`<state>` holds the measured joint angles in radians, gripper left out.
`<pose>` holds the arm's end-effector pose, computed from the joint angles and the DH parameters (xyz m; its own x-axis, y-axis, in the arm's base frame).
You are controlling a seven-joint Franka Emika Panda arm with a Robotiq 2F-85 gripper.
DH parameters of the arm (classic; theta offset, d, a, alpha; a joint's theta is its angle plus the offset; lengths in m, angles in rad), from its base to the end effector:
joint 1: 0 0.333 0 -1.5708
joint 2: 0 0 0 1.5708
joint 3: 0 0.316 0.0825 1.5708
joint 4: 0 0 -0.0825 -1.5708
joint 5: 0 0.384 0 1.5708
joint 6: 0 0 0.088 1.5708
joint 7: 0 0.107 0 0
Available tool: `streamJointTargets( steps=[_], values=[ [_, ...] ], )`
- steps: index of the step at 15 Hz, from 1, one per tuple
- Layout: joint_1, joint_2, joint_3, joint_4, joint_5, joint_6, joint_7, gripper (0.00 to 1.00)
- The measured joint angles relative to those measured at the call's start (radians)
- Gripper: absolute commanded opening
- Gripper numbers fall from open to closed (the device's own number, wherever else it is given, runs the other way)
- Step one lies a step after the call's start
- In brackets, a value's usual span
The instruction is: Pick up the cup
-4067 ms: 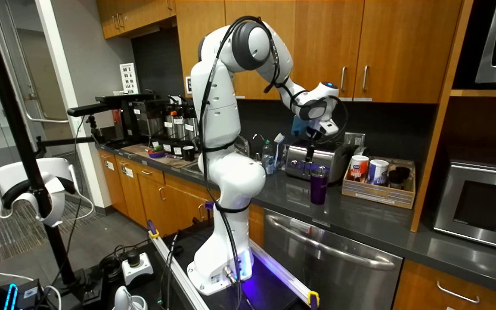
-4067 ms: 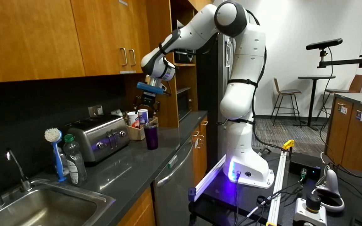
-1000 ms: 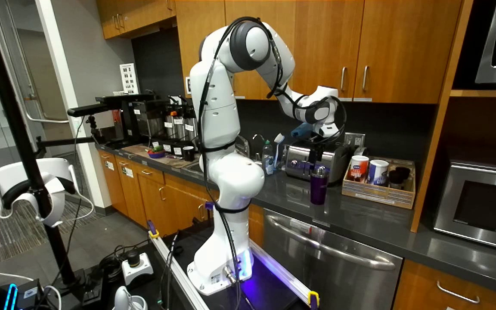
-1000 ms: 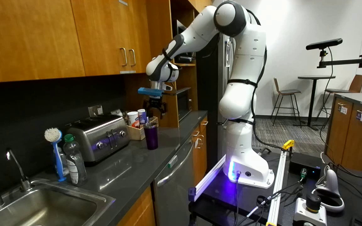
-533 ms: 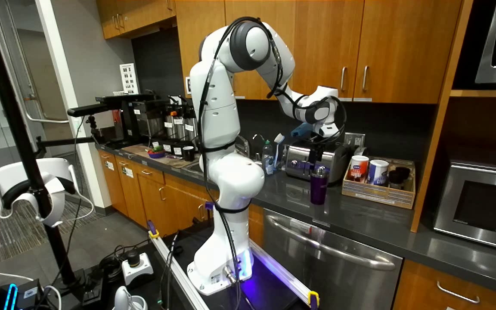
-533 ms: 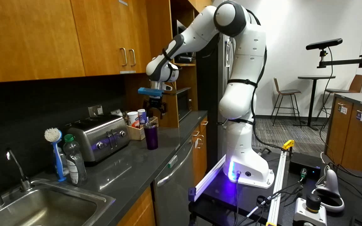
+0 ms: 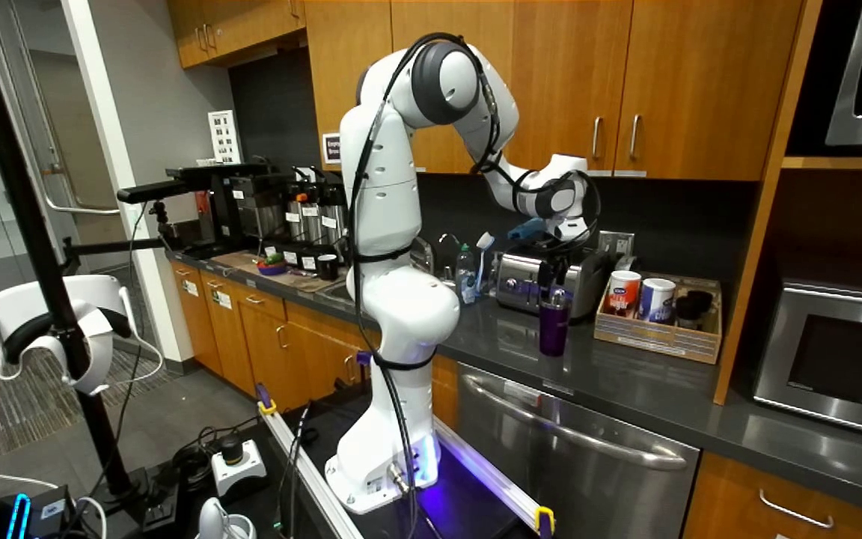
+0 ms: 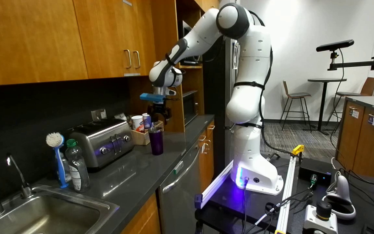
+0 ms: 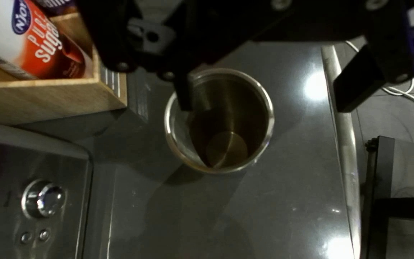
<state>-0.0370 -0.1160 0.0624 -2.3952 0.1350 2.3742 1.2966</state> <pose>0.4883 0.0140 0.3710 0.2085 -0.9757 -0.0670 -0.9732 -0.2003 -0.1127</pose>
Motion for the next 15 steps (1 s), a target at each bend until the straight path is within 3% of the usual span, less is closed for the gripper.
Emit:
streamJointTargets(
  steps=[5, 15],
  values=[
    [0.000, 0.081, 0.001, 0.013, -0.194, 0.014, 0.261, 1.00],
    [0.000, 0.088, 0.000, 0.019, -0.201, 0.016, 0.284, 1.00]
  ],
)
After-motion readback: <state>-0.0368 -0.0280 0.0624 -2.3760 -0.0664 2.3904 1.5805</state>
